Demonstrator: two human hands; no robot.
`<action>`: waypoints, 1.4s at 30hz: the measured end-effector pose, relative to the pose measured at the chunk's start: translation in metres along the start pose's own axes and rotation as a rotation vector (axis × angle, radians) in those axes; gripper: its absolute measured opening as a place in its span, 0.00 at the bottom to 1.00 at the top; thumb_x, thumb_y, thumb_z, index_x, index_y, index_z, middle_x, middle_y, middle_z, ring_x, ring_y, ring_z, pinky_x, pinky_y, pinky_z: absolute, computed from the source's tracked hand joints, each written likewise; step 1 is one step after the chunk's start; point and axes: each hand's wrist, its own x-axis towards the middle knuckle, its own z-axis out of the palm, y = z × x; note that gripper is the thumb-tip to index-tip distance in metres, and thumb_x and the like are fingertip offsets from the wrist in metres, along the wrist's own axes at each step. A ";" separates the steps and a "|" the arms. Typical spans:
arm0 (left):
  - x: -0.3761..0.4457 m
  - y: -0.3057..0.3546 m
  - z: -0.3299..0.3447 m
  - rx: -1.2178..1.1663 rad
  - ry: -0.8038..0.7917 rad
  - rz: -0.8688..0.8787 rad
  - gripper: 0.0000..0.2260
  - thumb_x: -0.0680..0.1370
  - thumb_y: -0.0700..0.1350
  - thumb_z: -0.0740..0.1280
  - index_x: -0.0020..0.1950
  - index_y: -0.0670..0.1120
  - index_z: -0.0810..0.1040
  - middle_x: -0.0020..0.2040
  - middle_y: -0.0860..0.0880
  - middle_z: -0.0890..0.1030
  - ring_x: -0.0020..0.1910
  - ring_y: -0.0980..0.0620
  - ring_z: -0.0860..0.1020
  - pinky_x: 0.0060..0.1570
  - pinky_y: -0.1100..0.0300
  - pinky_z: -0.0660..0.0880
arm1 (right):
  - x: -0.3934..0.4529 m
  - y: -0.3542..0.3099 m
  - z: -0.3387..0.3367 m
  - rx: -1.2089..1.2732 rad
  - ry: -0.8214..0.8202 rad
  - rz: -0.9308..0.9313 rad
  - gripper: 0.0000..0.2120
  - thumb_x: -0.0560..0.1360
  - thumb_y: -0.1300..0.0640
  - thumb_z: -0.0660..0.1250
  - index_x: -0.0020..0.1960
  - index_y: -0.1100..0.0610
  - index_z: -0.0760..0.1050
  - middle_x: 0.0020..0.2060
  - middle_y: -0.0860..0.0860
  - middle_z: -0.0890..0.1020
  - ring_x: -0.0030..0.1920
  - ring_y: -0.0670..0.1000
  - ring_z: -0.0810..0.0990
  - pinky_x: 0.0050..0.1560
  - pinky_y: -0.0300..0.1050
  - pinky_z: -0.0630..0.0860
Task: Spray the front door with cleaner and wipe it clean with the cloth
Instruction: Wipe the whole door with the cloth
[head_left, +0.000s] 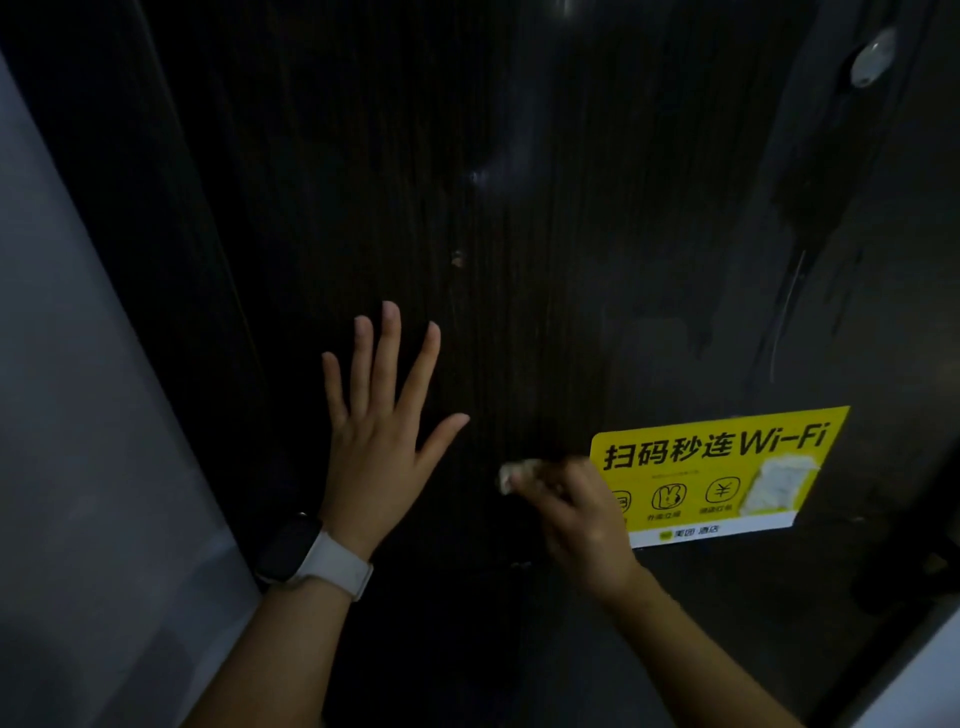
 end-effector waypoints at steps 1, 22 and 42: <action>0.000 0.000 0.000 0.013 0.006 0.000 0.36 0.77 0.61 0.58 0.80 0.52 0.46 0.79 0.47 0.37 0.78 0.46 0.38 0.74 0.48 0.32 | 0.022 -0.001 -0.008 0.021 0.085 0.035 0.16 0.78 0.63 0.62 0.65 0.57 0.73 0.49 0.54 0.71 0.45 0.52 0.71 0.42 0.43 0.71; -0.048 -0.007 -0.012 -0.105 -0.024 -0.090 0.37 0.76 0.51 0.70 0.79 0.52 0.52 0.80 0.46 0.44 0.79 0.46 0.43 0.75 0.42 0.42 | -0.055 -0.023 0.034 0.087 0.202 0.413 0.19 0.73 0.65 0.66 0.63 0.54 0.74 0.49 0.52 0.71 0.43 0.52 0.75 0.40 0.43 0.75; -0.120 -0.076 0.026 0.027 0.011 -0.132 0.42 0.77 0.60 0.58 0.78 0.44 0.34 0.78 0.42 0.36 0.77 0.46 0.35 0.68 0.28 0.47 | -0.068 -0.104 0.087 0.326 0.629 1.214 0.17 0.74 0.71 0.69 0.45 0.47 0.74 0.41 0.54 0.77 0.43 0.51 0.78 0.48 0.48 0.77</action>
